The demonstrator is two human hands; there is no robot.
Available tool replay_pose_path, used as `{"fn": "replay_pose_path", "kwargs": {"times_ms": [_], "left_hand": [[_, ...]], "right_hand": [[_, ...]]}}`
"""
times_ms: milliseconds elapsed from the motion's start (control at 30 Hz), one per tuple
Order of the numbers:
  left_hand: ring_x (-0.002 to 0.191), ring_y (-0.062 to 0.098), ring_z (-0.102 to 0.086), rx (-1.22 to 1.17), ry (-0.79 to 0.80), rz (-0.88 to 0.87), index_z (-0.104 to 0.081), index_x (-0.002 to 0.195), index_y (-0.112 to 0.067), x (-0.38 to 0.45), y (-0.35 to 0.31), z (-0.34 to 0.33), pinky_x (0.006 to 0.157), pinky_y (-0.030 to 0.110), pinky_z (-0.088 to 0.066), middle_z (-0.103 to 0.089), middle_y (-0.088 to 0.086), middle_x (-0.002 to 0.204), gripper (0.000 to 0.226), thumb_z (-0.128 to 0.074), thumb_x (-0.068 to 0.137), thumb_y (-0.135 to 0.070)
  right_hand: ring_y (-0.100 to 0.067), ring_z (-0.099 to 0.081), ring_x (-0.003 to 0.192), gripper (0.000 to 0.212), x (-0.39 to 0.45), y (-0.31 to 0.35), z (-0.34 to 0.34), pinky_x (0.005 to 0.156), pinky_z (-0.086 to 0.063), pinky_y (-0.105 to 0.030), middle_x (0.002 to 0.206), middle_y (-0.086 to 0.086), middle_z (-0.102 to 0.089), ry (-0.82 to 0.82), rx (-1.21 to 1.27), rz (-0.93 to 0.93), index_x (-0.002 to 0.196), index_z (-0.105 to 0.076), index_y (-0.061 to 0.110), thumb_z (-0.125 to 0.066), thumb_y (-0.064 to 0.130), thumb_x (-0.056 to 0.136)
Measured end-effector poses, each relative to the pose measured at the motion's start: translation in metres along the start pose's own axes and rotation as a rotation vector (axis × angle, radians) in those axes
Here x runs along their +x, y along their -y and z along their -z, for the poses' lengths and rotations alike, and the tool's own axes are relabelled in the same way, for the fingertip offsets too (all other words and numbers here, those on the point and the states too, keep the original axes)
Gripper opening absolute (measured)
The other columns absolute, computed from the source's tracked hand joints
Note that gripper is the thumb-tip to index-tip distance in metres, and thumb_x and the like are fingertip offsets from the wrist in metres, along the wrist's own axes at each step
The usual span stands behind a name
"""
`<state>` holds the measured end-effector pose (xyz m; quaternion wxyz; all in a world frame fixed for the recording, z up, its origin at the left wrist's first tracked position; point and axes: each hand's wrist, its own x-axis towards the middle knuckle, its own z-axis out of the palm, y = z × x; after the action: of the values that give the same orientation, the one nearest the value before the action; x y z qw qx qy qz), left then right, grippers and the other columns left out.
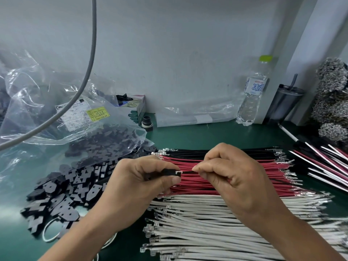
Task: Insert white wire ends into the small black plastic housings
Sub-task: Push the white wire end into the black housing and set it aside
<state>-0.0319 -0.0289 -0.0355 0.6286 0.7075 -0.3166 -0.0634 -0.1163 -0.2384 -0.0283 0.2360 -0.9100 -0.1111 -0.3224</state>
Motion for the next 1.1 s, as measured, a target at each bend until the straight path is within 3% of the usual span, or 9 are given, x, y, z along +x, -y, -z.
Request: {"fn": "replay_pose_path", "kwargs": {"times_ms": [133,367,500,733,867,933,1000,1100], "left_hand": [[0.065,0.011,-0.068,0.205,-0.046,-0.090,-0.084,0.085,-0.030,-0.001,0.000,-0.002,0.058,0.012,-0.050,-0.073,-0.003,0.075,0.012,-0.083,0.075,-0.024],[0.062,0.009,-0.068,0.053,-0.036,-0.045,-0.083,0.086,-0.031,-0.001,0.001,-0.001,0.060,0.020,-0.054,-0.075,-0.001,0.072,0.011,-0.083,0.075,-0.029],[0.063,0.014,-0.068,0.097,-0.038,-0.069,-0.083,0.086,-0.031,-0.002,0.002,-0.002,0.060,0.020,-0.055,-0.075,0.001,0.075,0.010,-0.082,0.076,-0.031],[0.059,0.012,-0.066,0.098,-0.041,-0.059,-0.082,0.088,-0.035,-0.002,0.002,-0.002,0.057,0.021,-0.055,-0.075,0.001,0.072,0.011,-0.080,0.077,-0.036],[0.052,0.013,-0.064,-0.002,-0.173,-0.003,-0.082,0.098,-0.033,0.001,0.003,-0.003,0.052,0.018,-0.052,-0.075,0.006,0.071,0.024,-0.082,0.074,-0.030],[0.053,0.016,-0.064,-0.043,-0.241,0.019,-0.081,0.101,-0.027,0.003,0.005,0.000,0.055,0.022,-0.057,-0.077,0.007,0.074,0.026,-0.080,0.076,-0.023],[0.053,0.019,-0.064,-0.078,-0.274,0.034,-0.082,0.098,-0.023,0.004,0.005,0.002,0.057,0.027,-0.059,-0.077,0.008,0.075,0.022,-0.078,0.076,-0.021],[0.051,0.017,-0.062,-0.145,-0.302,0.078,-0.083,0.090,-0.019,0.005,0.004,0.003,0.050,0.021,-0.055,-0.076,0.012,0.073,0.017,-0.078,0.075,-0.020]], "right_hand": [[-0.006,-0.058,0.083,0.014,0.000,0.007,-0.010,0.073,-0.048,-0.017,0.089,0.010,-0.060,-0.041,-0.043,0.039,0.096,-0.079,0.016,-0.066,0.020,0.092],[-0.004,-0.058,0.084,0.015,0.002,0.005,-0.012,0.072,-0.044,-0.014,0.091,0.014,-0.058,-0.051,-0.003,0.007,0.097,-0.076,0.020,-0.065,0.028,0.093],[-0.010,-0.058,0.083,0.016,0.003,0.008,-0.018,0.072,-0.049,-0.025,0.090,0.008,-0.058,-0.085,-0.050,0.057,0.093,-0.074,0.014,-0.064,0.026,0.095],[-0.012,-0.055,0.082,0.015,0.007,0.011,-0.022,0.068,-0.048,-0.029,0.091,0.008,-0.056,-0.109,-0.156,0.134,0.095,-0.072,0.014,-0.061,0.023,0.098],[-0.017,-0.053,0.082,0.008,0.008,0.003,-0.012,0.065,-0.046,-0.030,0.092,0.003,-0.060,-0.236,-0.347,0.122,0.097,-0.075,0.015,-0.070,0.020,0.094],[-0.015,-0.051,0.080,0.004,0.003,0.001,-0.012,0.063,-0.046,-0.029,0.091,0.006,-0.059,-0.161,-0.347,0.127,0.093,-0.073,0.018,-0.072,0.021,0.092],[-0.012,-0.051,0.081,0.007,-0.004,0.003,-0.020,0.062,-0.049,-0.031,0.090,0.012,-0.057,0.039,-0.358,0.080,0.095,-0.073,0.024,-0.075,0.026,0.089],[-0.007,-0.050,0.089,0.022,-0.004,0.001,-0.032,0.071,-0.048,-0.025,0.092,0.019,-0.055,0.189,-0.318,-0.060,0.109,-0.073,0.033,-0.075,0.038,0.087]]}}
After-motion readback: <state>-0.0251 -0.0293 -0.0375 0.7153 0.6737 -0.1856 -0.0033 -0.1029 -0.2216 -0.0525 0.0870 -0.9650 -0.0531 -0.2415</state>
